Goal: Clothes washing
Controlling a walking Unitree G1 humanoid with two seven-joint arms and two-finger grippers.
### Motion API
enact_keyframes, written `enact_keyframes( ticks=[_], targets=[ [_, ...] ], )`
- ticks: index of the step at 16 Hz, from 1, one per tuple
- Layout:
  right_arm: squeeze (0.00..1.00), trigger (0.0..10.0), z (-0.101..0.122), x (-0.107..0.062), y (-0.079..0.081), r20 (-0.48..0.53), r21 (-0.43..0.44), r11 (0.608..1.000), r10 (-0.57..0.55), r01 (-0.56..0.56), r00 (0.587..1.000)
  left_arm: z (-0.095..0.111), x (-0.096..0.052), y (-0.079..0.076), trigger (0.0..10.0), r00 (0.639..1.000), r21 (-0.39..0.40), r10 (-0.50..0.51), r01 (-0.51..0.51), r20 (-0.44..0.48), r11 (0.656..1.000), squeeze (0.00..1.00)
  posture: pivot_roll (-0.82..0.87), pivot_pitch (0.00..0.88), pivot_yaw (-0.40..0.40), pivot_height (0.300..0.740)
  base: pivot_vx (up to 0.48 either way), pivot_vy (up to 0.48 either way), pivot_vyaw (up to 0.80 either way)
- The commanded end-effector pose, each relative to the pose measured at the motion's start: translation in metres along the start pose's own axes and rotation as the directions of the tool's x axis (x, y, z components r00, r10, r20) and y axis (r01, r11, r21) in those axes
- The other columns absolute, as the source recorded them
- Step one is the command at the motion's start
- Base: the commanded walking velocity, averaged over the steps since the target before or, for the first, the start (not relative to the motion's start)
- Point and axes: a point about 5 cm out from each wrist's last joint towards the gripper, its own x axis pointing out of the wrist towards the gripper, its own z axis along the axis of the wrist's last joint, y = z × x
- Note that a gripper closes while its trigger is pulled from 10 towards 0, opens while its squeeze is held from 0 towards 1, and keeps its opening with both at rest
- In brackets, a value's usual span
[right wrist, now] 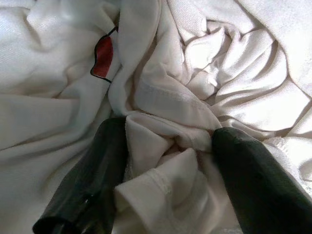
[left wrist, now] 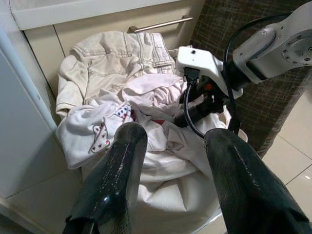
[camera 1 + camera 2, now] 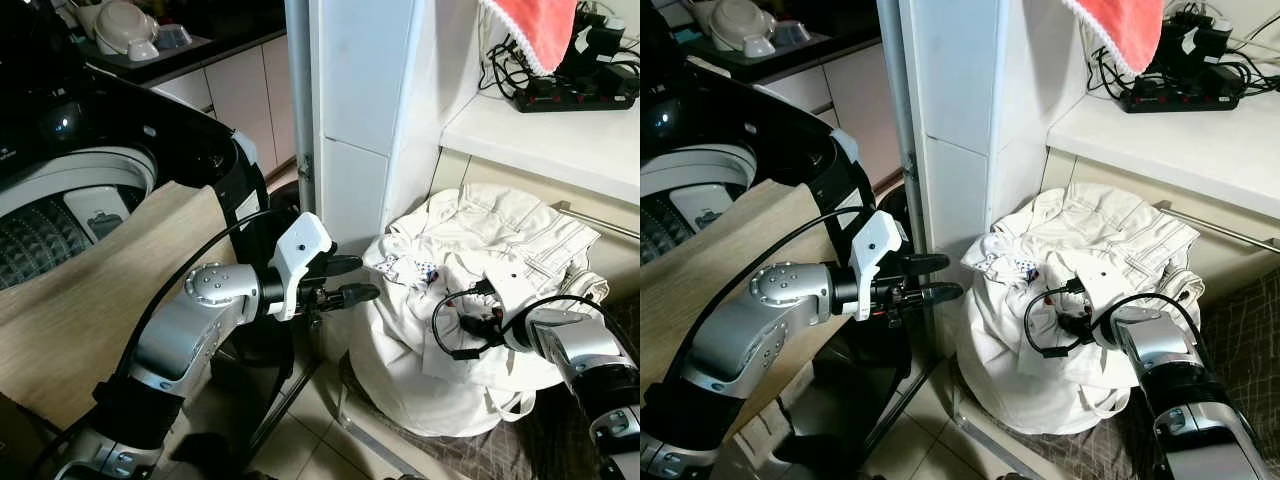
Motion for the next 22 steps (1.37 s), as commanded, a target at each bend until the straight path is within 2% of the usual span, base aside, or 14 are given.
enact_keyframes(
  ticks=[1,13,14,16,18,20,21,22],
  targets=[
    [0.0,0.0,0.005,-0.001,-0.004,0.024,0.008,1.0,-0.004,0.004,1.0,0.003,-0.002,-0.001,10.0,1.0,0.017,0.005,-0.004,-0.009,1.0,0.0,-0.07,0.0,0.071,0.74,0.0,0.0,0.0],
    [0.0,0.0,0.015,0.0,-0.007,0.092,-0.002,1.0,0.014,-0.014,0.996,0.002,-0.001,-0.004,10.0,1.0,0.014,-0.011,0.011,-0.024,1.0,0.0,-0.07,0.0,0.067,0.74,0.0,0.0,0.0],
    [0.0,0.0,0.015,0.0,-0.007,0.097,0.007,1.0,0.021,-0.022,0.995,0.002,-0.001,-0.004,10.0,1.0,0.014,-0.011,0.012,-0.024,1.0,0.0,-0.07,0.0,0.067,0.74,0.0,0.0,0.0],
    [0.0,0.0,0.022,-0.003,-0.004,0.156,0.083,0.993,0.073,-0.086,0.985,0.002,0.0,-0.003,10.0,1.0,0.015,0.0,0.0,-0.016,1.0,0.0,-0.07,0.0,0.066,0.74,0.0,0.0,0.0],
    [0.0,0.0,0.035,-0.01,-0.004,0.255,0.14,0.977,0.123,-0.163,0.959,0.004,0.0,-0.001,10.0,1.0,0.018,0.029,-0.029,0.0,0.999,0.0,-0.07,0.0,0.063,0.74,0.0,0.0,0.0],
    [0.0,0.0,0.055,-0.028,-0.004,0.407,0.177,0.942,0.193,-0.285,0.893,0.007,0.0,0.004,10.0,0.997,0.009,0.07,-0.07,0.026,0.997,0.0,-0.07,0.0,0.061,0.74,0.0,0.0,0.0],
    [0.0,0.0,0.058,-0.032,-0.004,0.435,0.183,0.933,0.205,-0.309,0.877,0.008,0.0,0.004,10.0,0.996,0.003,0.078,-0.078,0.032,0.997,0.0,-0.08,0.0,0.06,0.74,0.0,0.0,0.0],
    [0.0,0.0,0.069,-0.046,-0.005,0.511,0.178,0.911,0.238,-0.372,0.826,0.012,0.002,0.006,10.0,0.993,-0.006,0.098,-0.098,0.062,0.995,0.0,-0.08,0.0,0.06,0.74,0.0,0.0,0.0]
  ],
)
